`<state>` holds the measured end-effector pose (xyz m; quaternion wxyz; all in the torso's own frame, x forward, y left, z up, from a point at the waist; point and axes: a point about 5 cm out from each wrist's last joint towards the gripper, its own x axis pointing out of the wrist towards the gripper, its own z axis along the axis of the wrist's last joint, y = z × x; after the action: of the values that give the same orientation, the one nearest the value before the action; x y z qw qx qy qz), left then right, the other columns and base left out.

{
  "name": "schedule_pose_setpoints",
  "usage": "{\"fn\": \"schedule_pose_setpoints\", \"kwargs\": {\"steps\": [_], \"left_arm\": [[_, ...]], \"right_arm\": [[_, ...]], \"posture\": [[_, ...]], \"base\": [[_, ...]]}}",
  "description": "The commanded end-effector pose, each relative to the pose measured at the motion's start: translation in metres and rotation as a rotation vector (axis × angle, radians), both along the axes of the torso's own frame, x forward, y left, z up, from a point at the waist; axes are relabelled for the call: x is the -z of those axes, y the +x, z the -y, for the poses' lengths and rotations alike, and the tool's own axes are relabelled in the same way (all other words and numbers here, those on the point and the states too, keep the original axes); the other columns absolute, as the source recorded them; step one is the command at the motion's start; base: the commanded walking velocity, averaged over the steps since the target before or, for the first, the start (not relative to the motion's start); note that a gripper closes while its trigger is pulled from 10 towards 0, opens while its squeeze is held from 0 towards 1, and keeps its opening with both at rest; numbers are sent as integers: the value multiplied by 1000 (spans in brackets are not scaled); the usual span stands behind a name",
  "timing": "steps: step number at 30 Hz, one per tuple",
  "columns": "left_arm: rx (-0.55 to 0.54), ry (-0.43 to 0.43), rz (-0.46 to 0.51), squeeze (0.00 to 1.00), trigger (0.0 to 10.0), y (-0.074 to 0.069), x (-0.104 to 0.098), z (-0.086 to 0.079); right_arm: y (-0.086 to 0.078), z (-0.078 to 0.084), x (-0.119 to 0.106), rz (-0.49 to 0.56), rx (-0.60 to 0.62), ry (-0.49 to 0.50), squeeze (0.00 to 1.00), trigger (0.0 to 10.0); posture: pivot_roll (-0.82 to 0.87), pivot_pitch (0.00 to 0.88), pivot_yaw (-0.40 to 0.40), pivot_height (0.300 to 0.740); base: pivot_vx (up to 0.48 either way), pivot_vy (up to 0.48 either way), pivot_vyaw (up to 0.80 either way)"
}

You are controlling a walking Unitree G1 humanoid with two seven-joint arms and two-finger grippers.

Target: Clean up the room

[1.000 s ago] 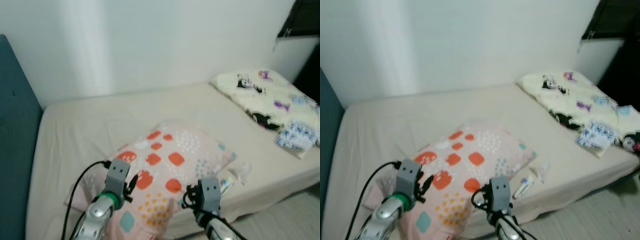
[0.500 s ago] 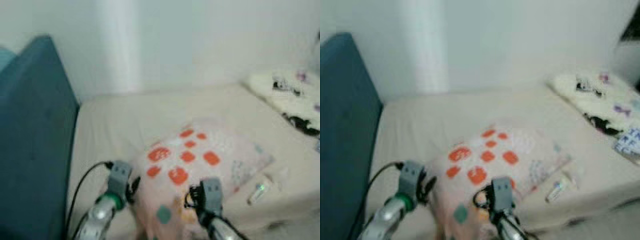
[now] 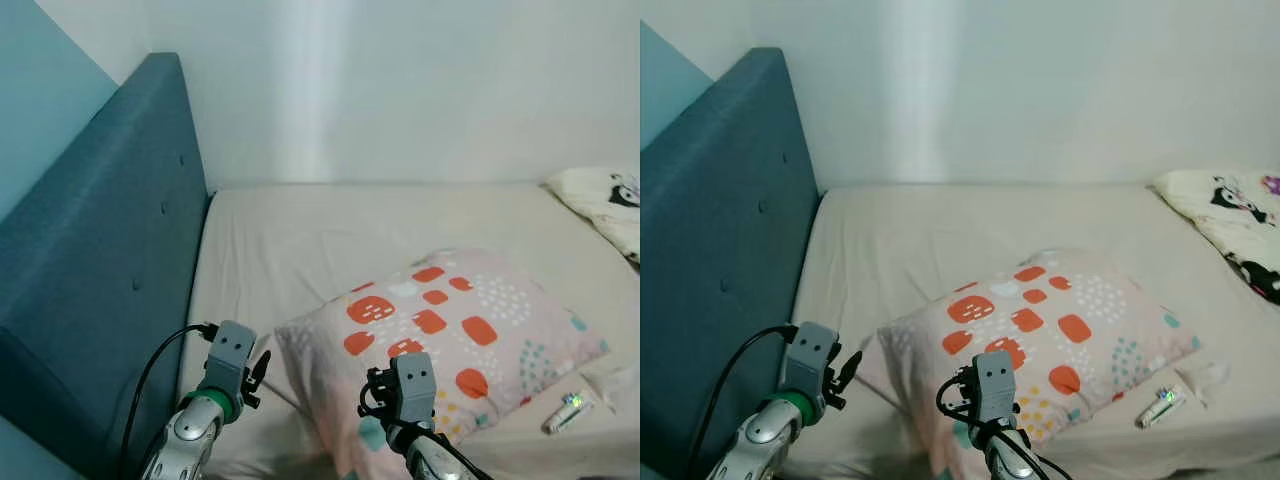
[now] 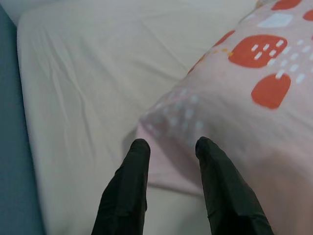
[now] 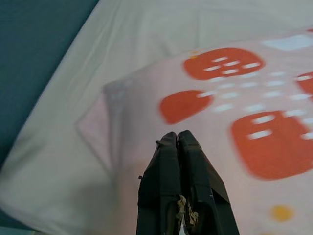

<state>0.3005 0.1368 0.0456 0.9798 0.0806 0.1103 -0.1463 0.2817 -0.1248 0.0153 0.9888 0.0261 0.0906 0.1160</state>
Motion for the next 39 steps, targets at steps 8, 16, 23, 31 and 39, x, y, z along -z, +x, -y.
{"fn": "schedule_pose_setpoints", "kwargs": {"steps": [8, 16, 23, 31, 39], "left_arm": [[16, -4, -18, 0, 10000, -3, 3, 5], [11, -1, -22, 0, 10000, -2, 3, 5], [2, 6, -25, 0, 10000, -1, 4, 4], [-10, 5, -30, 0, 10000, -1, 5, 2], [-24, 14, -59, 0, 10000, -2, 12, -3]], "right_arm": [[-6, 5, 7, -28, 12, -12, 0, 10000], [-8, 5, 8, -35, 3, -7, 0, 10000], [-7, 4, 8, -33, 0, -5, 0, 10000], [-6, 4, 8, -33, 3, -14, 0, 10000], [-7, 5, 8, -34, 7, -13, 0, 10000]], "posture": [[-147, 0, 50, 740], [-149, 0, 52, 740], [-149, 0, 52, 740], [-150, 0, 53, 740], [-152, 0, 55, 740]], "base": [[0, -32, 0], [0, 0, 0], [0, 0, 0], [0, 0, 0], [-314, 0, 0]]}}
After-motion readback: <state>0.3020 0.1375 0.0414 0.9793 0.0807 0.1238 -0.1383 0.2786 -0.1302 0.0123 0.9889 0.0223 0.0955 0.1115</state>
